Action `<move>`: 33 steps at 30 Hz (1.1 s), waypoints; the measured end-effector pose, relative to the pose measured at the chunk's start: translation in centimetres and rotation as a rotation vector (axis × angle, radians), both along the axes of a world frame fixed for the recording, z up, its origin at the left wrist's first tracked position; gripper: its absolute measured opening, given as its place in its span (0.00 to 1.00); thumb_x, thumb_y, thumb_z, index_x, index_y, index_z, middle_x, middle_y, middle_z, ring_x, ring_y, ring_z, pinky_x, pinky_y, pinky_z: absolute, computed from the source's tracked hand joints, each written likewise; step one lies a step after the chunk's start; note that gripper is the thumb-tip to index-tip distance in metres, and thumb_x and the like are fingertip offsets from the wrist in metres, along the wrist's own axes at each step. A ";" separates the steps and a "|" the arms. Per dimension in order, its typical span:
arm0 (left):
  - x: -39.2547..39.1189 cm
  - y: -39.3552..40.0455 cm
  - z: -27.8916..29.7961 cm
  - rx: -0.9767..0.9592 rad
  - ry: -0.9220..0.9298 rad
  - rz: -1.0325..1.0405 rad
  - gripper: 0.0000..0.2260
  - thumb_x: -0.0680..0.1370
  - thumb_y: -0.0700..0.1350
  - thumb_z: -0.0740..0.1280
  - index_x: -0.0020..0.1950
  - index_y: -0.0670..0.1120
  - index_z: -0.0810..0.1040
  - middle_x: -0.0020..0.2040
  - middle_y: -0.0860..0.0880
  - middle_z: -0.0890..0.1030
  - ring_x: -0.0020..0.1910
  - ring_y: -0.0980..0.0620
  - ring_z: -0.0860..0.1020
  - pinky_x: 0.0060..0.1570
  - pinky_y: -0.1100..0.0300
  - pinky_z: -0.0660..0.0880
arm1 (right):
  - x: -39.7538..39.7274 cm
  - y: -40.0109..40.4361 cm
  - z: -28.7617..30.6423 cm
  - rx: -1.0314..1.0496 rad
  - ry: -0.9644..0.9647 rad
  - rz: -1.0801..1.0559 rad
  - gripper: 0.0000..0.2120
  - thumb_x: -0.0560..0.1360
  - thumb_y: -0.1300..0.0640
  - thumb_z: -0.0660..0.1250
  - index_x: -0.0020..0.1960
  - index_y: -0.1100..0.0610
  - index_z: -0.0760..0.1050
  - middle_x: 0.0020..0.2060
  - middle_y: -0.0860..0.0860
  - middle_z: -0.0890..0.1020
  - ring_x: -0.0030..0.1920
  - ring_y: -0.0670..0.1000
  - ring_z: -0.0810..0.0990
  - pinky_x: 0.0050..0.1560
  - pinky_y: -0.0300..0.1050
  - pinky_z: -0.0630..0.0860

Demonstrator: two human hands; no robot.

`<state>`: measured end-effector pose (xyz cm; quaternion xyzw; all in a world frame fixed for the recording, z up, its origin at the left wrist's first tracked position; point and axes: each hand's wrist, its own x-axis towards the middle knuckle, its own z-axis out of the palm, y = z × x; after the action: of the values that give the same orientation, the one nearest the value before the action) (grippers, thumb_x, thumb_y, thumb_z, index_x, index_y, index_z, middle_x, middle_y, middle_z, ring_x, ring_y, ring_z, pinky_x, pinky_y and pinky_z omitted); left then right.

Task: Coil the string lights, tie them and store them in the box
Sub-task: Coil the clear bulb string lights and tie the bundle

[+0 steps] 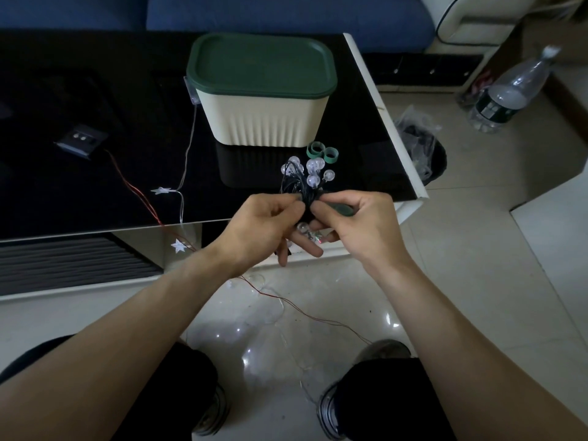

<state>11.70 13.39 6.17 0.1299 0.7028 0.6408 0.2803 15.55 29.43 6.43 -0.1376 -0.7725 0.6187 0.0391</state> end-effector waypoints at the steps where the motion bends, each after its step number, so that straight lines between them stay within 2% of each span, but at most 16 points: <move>1: 0.0 0.0 0.2 0.004 0.004 0.005 0.12 0.84 0.40 0.59 0.52 0.32 0.77 0.41 0.44 0.84 0.40 0.41 0.85 0.21 0.59 0.68 | 0.0 0.0 -0.1 -0.016 -0.014 -0.001 0.05 0.74 0.63 0.75 0.44 0.53 0.84 0.33 0.52 0.86 0.36 0.50 0.87 0.36 0.46 0.82; 4: -0.1 -0.2 0.4 0.052 -0.061 0.058 0.06 0.81 0.37 0.65 0.47 0.38 0.80 0.38 0.46 0.84 0.35 0.46 0.85 0.18 0.65 0.64 | 0.1 0.1 0.0 -0.059 -0.034 -0.019 0.04 0.73 0.62 0.76 0.44 0.54 0.84 0.33 0.52 0.86 0.36 0.50 0.87 0.36 0.47 0.82; 6: -0.3 -0.1 0.5 0.124 -0.166 0.095 0.03 0.77 0.37 0.68 0.49 0.39 0.81 0.35 0.46 0.83 0.30 0.50 0.83 0.16 0.66 0.60 | 0.2 0.1 0.1 -0.061 -0.018 -0.040 0.04 0.72 0.60 0.78 0.43 0.54 0.83 0.33 0.51 0.86 0.34 0.49 0.86 0.32 0.42 0.80; 9: -0.6 0.0 0.4 0.201 -0.298 0.139 0.10 0.70 0.40 0.71 0.50 0.39 0.81 0.30 0.48 0.80 0.20 0.56 0.74 0.16 0.68 0.58 | 0.2 0.2 0.2 -0.049 0.015 -0.049 0.05 0.71 0.58 0.78 0.41 0.55 0.83 0.32 0.53 0.85 0.31 0.50 0.83 0.30 0.42 0.78; 12: -0.6 -0.1 0.0 0.212 -0.327 0.126 0.09 0.69 0.42 0.72 0.48 0.41 0.81 0.27 0.51 0.77 0.18 0.59 0.65 0.20 0.67 0.54 | 0.3 0.3 0.0 -0.058 0.015 -0.003 0.02 0.73 0.59 0.77 0.43 0.55 0.84 0.33 0.53 0.85 0.32 0.52 0.82 0.34 0.46 0.81; 16: -0.5 0.0 -0.2 0.145 -0.251 0.137 0.05 0.75 0.36 0.70 0.47 0.39 0.74 0.28 0.50 0.78 0.18 0.58 0.68 0.17 0.67 0.59 | 0.5 0.3 0.0 -0.164 -0.030 0.082 0.06 0.77 0.65 0.71 0.48 0.55 0.84 0.37 0.54 0.86 0.37 0.50 0.84 0.41 0.44 0.81; 20: -0.2 0.1 -0.4 0.137 -0.226 0.142 0.10 0.76 0.34 0.69 0.43 0.42 0.69 0.26 0.50 0.77 0.19 0.55 0.74 0.15 0.67 0.60 | 0.5 0.3 0.1 -0.138 -0.041 0.109 0.06 0.77 0.64 0.71 0.49 0.55 0.84 0.37 0.53 0.86 0.39 0.50 0.85 0.42 0.43 0.81; 22: 0.0 0.2 -0.4 0.092 -0.171 0.143 0.09 0.76 0.36 0.70 0.43 0.41 0.70 0.26 0.49 0.77 0.19 0.54 0.74 0.16 0.67 0.60 | 0.5 0.4 0.1 -0.094 -0.025 0.092 0.03 0.75 0.59 0.75 0.48 0.56 0.85 0.37 0.54 0.86 0.39 0.55 0.86 0.42 0.46 0.83; 26: 0.2 0.0 -0.8 -0.087 0.008 0.140 0.07 0.75 0.36 0.73 0.44 0.39 0.75 0.28 0.47 0.80 0.19 0.53 0.75 0.18 0.65 0.63 | 0.6 -0.3 -0.4 0.007 -0.101 0.020 0.16 0.67 0.49 0.81 0.46 0.59 0.84 0.34 0.55 0.86 0.37 0.57 0.86 0.40 0.48 0.83; 28: 0.3 0.0 -1.0 -0.181 0.120 0.130 0.08 0.74 0.40 0.75 0.43 0.40 0.77 0.30 0.45 0.82 0.20 0.53 0.75 0.19 0.64 0.65 | 0.4 -0.6 -0.9 0.005 -0.158 0.002 0.17 0.67 0.48 0.81 0.45 0.60 0.83 0.32 0.54 0.85 0.33 0.52 0.84 0.35 0.45 0.80; 30: 0.3 0.0 -1.1 -0.235 0.192 0.129 0.11 0.72 0.46 0.77 0.43 0.42 0.78 0.33 0.46 0.84 0.20 0.52 0.75 0.21 0.65 0.68 | 0.1 -0.8 -1.2 -0.007 -0.207 0.012 0.14 0.71 0.50 0.78 0.45 0.61 0.82 0.31 0.52 0.84 0.31 0.47 0.82 0.35 0.42 0.77; 33: 0.2 0.0 -1.3 -0.270 0.203 0.118 0.11 0.73 0.48 0.76 0.46 0.44 0.78 0.37 0.48 0.85 0.23 0.49 0.79 0.22 0.63 0.69 | 0.0 -0.9 -1.6 0.021 -0.226 0.049 0.10 0.75 0.52 0.74 0.40 0.57 0.82 0.27 0.48 0.81 0.29 0.45 0.78 0.35 0.43 0.75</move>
<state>11.92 13.38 4.87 0.1137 0.8137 0.5393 0.1849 15.51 28.52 4.82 -0.1871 -0.7815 0.5920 -0.0617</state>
